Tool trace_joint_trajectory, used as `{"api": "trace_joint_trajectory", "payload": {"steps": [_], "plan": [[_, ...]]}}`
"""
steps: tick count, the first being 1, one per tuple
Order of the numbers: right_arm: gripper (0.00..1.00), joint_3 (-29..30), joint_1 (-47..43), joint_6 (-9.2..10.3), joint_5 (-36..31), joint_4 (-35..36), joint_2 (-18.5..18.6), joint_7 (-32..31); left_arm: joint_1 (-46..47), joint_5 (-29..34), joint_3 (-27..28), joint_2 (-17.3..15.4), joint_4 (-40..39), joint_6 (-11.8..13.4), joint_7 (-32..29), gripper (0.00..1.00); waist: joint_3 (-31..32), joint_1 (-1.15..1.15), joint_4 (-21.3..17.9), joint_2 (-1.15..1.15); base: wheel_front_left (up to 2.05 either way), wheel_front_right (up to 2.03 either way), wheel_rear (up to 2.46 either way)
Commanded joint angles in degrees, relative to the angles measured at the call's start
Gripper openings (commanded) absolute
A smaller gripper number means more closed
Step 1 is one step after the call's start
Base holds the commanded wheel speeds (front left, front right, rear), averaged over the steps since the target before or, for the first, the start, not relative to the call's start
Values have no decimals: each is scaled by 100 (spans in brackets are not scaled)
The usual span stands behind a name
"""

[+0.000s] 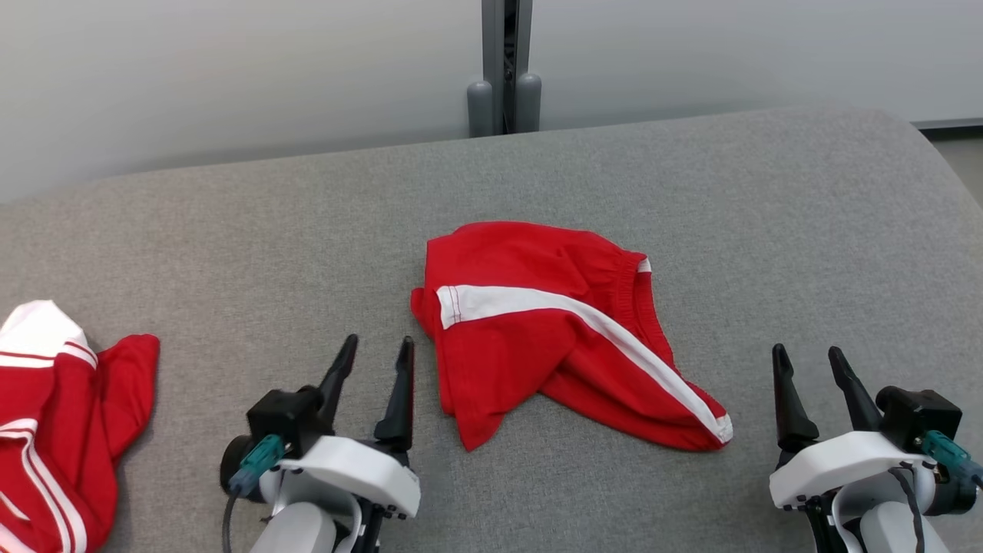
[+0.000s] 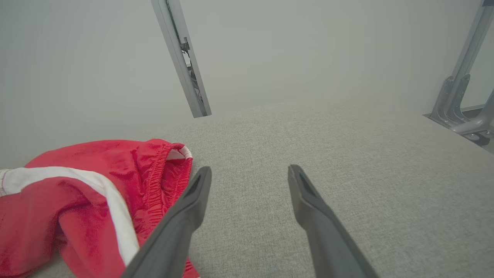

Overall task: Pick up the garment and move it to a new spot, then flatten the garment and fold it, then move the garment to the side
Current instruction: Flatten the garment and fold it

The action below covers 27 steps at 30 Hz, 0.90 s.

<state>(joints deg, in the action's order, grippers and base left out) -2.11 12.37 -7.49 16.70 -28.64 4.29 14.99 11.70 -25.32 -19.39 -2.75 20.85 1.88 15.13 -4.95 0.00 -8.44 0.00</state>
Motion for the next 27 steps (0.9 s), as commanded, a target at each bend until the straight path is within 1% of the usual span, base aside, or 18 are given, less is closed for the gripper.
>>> {"api": "trace_joint_trajectory", "payload": {"steps": [1,4,7,12,15,18,27], "plan": [[100,-4,25,-1,-28,-2,13,26,176,-82,-70,-28,104,-50,6,100,-72,0,-39,0,0,0,0],[100,-55,87,-1,-80,-18,-7,26,580,-402,-434,-26,507,-168,-19,100,-213,0,-99,0,0,0,0],[100,-86,139,-1,-50,-10,-34,26,992,-931,-733,-27,767,-253,-154,100,-356,0,-159,0,0,0,0],[100,-119,243,-1,-39,-22,-66,27,1553,-1786,-1105,-28,1089,-163,-465,100,-526,0,-257,0,0,0,0],[100,-126,259,-1,-26,-32,-85,27,1809,-2166,-1259,-28,1260,-34,-587,100,-586,0,-300,0,0,0,0],[100,-110,276,-1,-18,-37,-97,28,1967,-2417,-1391,-28,1438,83,-630,100,-617,0,-327,0,0,0,0],[100,-74,270,-1,-27,-64,-120,27,2156,-2837,-1765,-27,1813,28,-547,100,-609,0,-319,0,0,0,0]]}}
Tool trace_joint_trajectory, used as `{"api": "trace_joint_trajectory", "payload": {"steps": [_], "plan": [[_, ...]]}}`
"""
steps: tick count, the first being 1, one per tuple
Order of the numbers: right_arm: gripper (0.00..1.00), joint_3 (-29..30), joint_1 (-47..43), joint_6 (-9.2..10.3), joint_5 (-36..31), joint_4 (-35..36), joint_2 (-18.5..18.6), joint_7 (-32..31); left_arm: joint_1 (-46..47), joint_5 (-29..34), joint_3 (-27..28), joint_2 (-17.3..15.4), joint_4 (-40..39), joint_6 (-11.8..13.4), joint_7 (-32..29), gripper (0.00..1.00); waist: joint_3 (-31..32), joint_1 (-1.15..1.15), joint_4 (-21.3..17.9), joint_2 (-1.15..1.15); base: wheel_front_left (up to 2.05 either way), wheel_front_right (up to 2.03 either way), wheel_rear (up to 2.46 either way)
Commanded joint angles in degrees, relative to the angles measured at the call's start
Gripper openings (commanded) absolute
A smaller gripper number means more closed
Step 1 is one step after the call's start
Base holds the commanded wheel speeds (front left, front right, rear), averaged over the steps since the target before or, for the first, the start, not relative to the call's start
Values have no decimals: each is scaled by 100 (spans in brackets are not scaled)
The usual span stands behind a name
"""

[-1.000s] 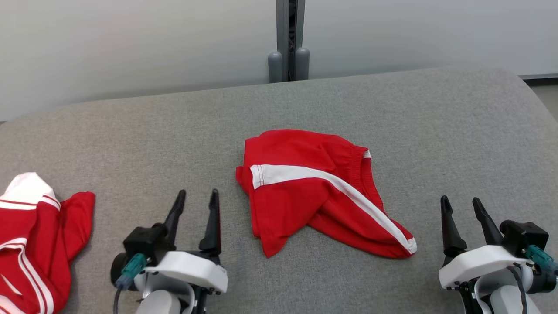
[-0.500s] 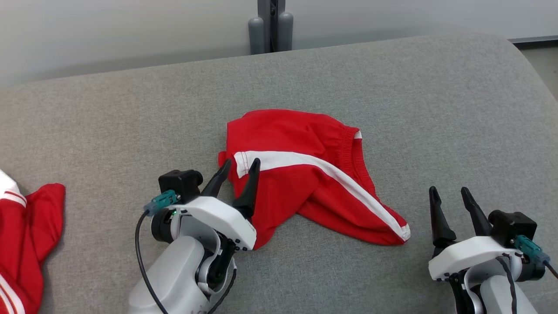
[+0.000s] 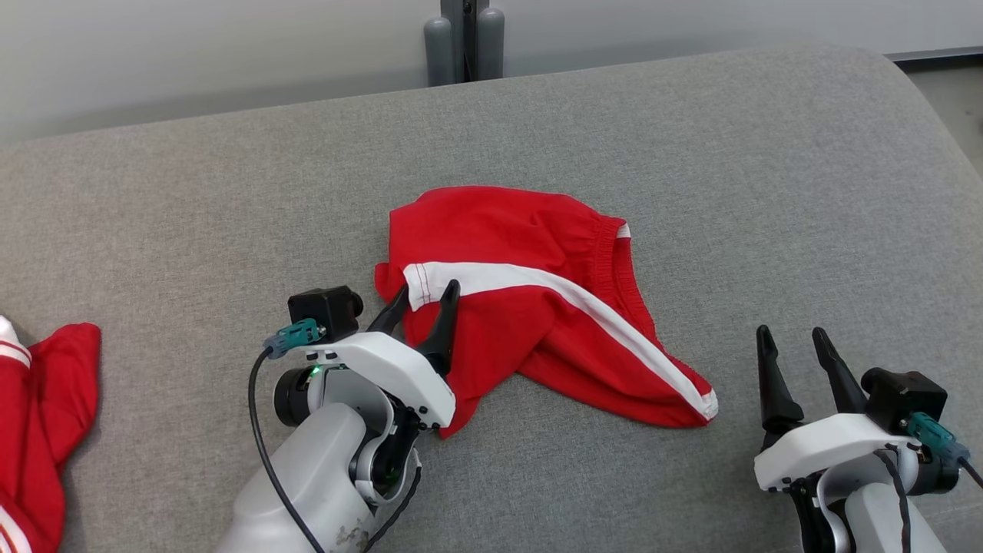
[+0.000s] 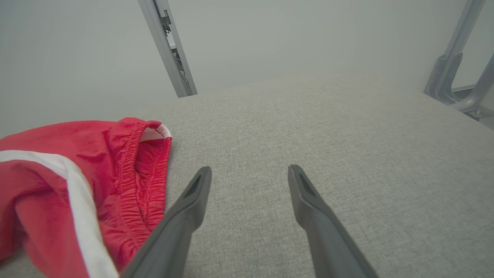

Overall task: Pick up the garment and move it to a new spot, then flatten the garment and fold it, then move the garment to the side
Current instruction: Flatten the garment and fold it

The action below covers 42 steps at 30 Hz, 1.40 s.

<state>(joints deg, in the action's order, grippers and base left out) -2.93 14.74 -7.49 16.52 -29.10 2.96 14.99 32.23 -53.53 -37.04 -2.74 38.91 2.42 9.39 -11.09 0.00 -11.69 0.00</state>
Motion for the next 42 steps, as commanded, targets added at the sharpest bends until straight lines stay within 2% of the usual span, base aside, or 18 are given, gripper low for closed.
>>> {"api": "trace_joint_trajectory", "payload": {"steps": [1,6,7,8,9,10,17,24,31,42], "plan": [[100,8,35,-1,-12,-22,12,27,125,-61,-35,-27,24,-25,35,100,13,0,16,0,0,0,0],[100,-14,59,-1,-36,-39,8,28,183,-245,-196,-28,37,-133,125,100,38,0,52,0,0,0,0],[100,-25,60,-1,-46,-44,7,27,202,-278,-220,-29,43,-141,140,75,40,0,54,0,0,0,0],[100,-30,61,-1,-48,-45,8,27,224,-312,-243,-28,47,-159,158,42,40,0,56,0,0,0,0],[100,-33,63,-1,-51,-49,8,27,240,-349,-267,-28,55,-187,167,18,38,0,56,0,0,0,0],[100,-38,64,-1,-52,-52,8,27,252,-377,-297,-27,69,-204,158,0,38,0,56,0,0,0,0],[100,-33,55,-1,-74,-73,7,28,305,-496,-355,-29,151,-245,278,0,34,0,55,0,0,0,0],[100,-98,-62,-1,5,-122,43,27,195,-343,-345,-41,231,-339,476,0,162,0,145,0,0,0,0],[100,-778,-220,-1,78,-156,452,28,-8,-210,-249,-41,155,-338,561,0,317,0,319,0,0,0,0],[100,-2104,-433,-1,618,-21,1212,27,-275,338,211,-170,-284,-133,588,0,451,0,575,0,0,0,0]]}}
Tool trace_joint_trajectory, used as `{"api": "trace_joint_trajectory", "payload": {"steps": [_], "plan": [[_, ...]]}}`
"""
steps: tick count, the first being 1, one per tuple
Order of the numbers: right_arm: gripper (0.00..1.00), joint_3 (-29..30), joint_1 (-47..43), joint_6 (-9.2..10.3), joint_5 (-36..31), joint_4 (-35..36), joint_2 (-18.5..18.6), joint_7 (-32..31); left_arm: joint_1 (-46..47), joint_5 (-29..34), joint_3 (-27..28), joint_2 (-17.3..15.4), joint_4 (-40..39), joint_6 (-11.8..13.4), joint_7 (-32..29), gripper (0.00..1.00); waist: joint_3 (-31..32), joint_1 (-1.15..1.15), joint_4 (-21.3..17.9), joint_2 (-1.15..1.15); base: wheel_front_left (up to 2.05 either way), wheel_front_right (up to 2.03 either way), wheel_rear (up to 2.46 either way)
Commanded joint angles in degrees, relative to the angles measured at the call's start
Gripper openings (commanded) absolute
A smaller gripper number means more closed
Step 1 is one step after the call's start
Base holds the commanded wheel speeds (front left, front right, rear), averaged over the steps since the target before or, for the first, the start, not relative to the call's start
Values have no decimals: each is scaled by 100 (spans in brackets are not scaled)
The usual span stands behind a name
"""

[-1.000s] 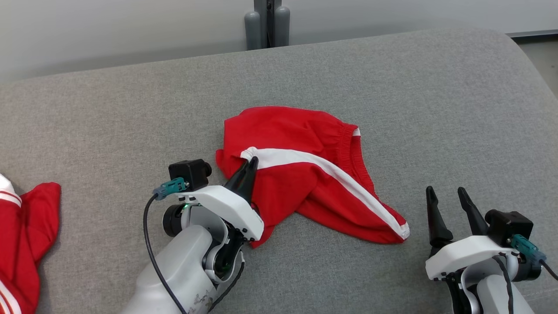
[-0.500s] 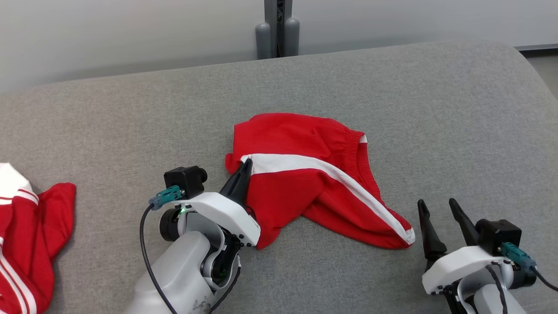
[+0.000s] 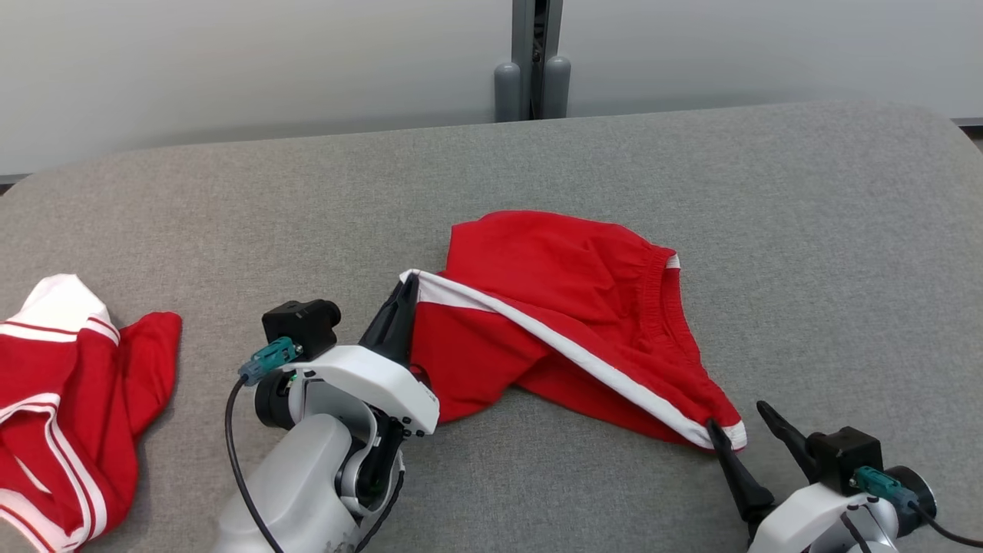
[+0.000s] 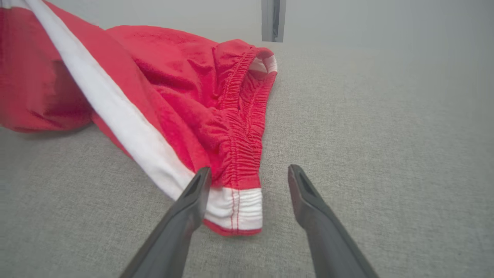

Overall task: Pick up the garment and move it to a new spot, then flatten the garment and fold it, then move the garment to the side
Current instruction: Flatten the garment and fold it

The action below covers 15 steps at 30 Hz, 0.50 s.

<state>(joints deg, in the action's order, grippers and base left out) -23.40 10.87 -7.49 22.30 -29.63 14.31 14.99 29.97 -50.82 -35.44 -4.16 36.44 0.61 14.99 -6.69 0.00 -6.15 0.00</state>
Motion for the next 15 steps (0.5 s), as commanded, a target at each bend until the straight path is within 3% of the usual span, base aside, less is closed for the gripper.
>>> {"api": "trace_joint_trajectory", "payload": {"steps": [1,15], "plan": [[100,-160,-41,-1,62,38,136,27,-78,128,103,-31,-82,63,28,0,13,0,33,0,0,0,0],[100,-955,69,-1,632,137,509,28,-263,597,390,34,-299,53,30,0,-106,0,138,0,0,0,0]]}}
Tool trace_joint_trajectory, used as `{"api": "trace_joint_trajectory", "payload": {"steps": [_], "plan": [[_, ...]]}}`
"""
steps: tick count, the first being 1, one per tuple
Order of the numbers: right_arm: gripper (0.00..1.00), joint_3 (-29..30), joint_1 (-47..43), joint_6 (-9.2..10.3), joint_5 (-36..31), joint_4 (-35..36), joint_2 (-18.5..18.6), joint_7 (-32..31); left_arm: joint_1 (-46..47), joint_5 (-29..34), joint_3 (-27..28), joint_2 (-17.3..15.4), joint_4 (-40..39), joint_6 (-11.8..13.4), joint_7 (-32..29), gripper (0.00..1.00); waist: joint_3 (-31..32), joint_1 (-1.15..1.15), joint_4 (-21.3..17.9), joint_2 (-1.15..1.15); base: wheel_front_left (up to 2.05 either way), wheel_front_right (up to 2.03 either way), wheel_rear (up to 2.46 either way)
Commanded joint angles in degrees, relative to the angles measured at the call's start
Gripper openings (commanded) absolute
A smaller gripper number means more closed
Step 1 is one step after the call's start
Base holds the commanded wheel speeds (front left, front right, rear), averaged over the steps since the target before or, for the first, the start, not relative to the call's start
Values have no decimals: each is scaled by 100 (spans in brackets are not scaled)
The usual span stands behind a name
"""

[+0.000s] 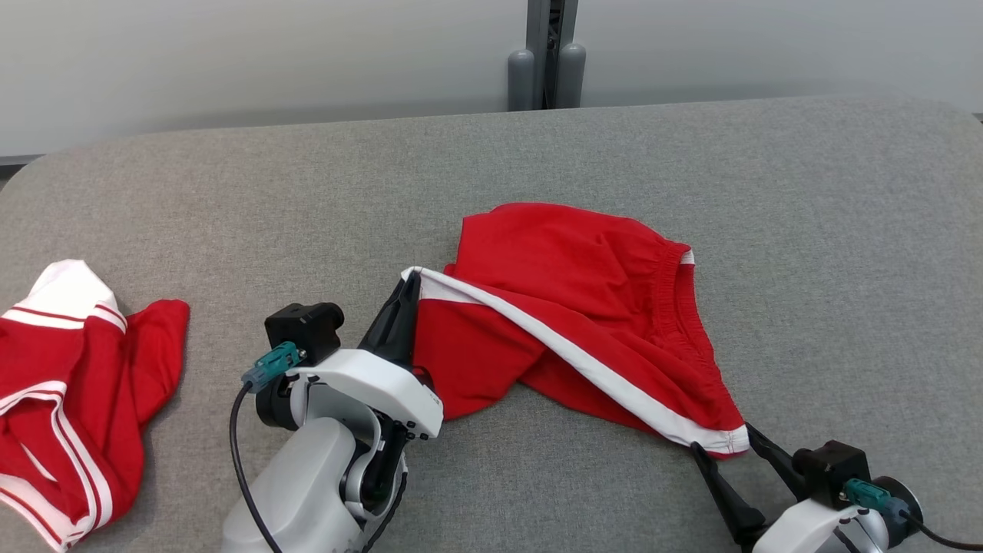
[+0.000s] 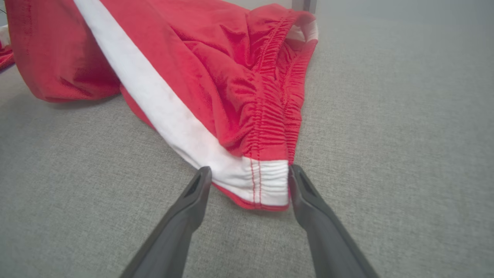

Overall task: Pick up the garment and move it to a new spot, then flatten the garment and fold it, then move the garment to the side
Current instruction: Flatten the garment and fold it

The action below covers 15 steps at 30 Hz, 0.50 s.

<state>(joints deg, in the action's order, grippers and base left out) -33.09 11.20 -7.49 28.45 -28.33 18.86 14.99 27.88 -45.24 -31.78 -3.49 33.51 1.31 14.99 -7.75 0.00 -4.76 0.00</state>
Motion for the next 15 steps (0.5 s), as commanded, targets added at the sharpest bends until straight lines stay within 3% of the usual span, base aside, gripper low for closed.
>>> {"api": "trace_joint_trajectory", "payload": {"steps": [1,15], "plan": [[100,-17,30,-1,50,31,76,27,-55,48,30,-27,7,-26,30,0,1,0,0,0,0,0,0],[100,-460,-255,-1,566,635,492,27,-153,122,156,28,167,-77,31,0,143,0,-90,0,0,0,0]]}}
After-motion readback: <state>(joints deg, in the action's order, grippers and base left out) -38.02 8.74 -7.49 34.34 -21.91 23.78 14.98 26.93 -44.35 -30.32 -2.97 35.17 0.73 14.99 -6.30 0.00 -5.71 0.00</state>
